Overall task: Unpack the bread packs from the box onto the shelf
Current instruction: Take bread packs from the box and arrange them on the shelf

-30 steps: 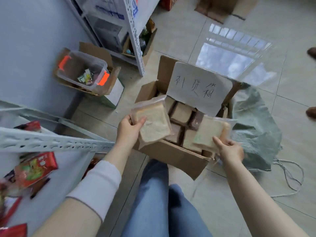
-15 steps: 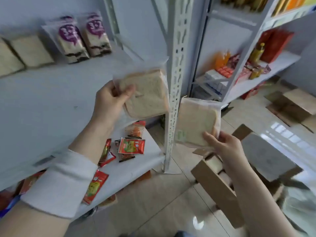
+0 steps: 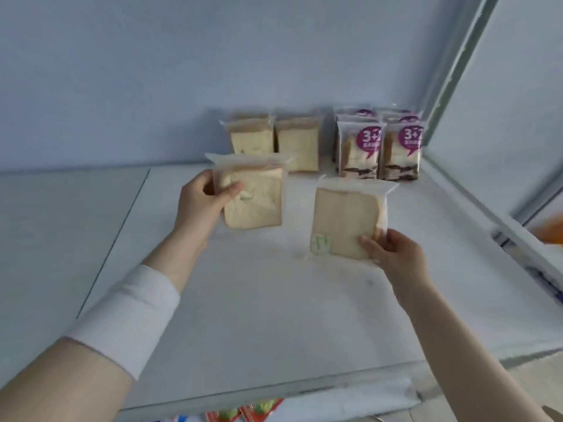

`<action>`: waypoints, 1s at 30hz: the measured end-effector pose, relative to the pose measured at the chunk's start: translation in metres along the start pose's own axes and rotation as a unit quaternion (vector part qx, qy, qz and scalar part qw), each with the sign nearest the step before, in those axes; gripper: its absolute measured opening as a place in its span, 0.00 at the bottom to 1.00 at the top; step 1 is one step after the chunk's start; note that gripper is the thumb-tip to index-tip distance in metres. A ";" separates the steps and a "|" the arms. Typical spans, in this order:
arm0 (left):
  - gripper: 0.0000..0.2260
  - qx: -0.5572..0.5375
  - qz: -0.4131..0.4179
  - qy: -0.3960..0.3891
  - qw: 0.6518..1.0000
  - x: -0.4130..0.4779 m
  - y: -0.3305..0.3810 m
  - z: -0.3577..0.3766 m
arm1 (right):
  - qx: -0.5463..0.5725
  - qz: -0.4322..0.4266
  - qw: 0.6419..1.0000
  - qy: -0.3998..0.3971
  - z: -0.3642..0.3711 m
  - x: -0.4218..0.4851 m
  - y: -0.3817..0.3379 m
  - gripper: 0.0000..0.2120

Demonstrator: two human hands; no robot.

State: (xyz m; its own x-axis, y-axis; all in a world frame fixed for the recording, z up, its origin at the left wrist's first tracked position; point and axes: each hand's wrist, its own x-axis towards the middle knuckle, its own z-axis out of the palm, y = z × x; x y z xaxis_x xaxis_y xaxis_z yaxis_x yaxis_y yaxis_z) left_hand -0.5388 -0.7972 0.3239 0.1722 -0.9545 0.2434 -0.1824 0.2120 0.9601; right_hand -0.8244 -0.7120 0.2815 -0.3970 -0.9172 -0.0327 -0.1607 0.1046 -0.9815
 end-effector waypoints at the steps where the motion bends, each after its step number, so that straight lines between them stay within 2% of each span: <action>1: 0.07 -0.001 -0.001 0.009 1.000 0.014 -0.007 0.000 | -0.006 -0.004 1.000 -0.006 0.011 0.017 -0.002 0.07; 3: 0.08 0.005 -0.005 0.027 1.000 0.043 -0.019 0.006 | -0.008 -0.007 1.000 -0.015 0.032 0.053 -0.008 0.10; 12: 0.11 -0.017 -0.024 0.096 0.995 0.152 -0.065 0.061 | 0.008 -0.053 0.999 -0.009 0.107 0.191 -0.011 0.11; 18: 0.12 0.047 0.012 0.136 0.989 0.160 -0.080 0.070 | -0.099 -0.112 0.987 0.050 0.121 0.201 -0.001 0.11; 22: 0.20 0.052 0.004 0.139 0.989 0.158 -0.074 0.069 | -0.126 -0.116 0.980 0.102 0.133 0.194 -0.007 0.22; 24: 0.24 0.061 -0.009 0.135 0.989 0.153 -0.067 0.067 | -0.131 -0.109 0.980 0.103 0.135 0.187 -0.014 0.26; 26: 0.28 0.108 0.000 0.142 0.984 0.141 -0.059 0.061 | -0.175 -0.107 0.975 0.086 0.132 0.173 -0.019 0.28; 28: 0.27 0.194 0.058 0.144 0.969 0.117 -0.048 0.054 | -0.221 -0.117 0.966 0.072 0.123 0.149 -0.023 0.30; 30: 0.24 0.298 0.119 0.077 0.944 0.087 -0.037 0.050 | -0.280 -0.128 0.949 0.067 0.108 0.116 -0.026 0.29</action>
State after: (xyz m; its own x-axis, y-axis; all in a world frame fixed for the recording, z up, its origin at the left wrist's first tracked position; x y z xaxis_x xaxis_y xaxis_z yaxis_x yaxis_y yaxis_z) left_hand -0.5660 -0.8986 0.3028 0.1873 -0.8432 0.5040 -0.7378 0.2180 0.6389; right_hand -0.7690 -0.8629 0.2830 -0.3860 -0.8866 0.2547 -0.7070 0.1070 -0.6990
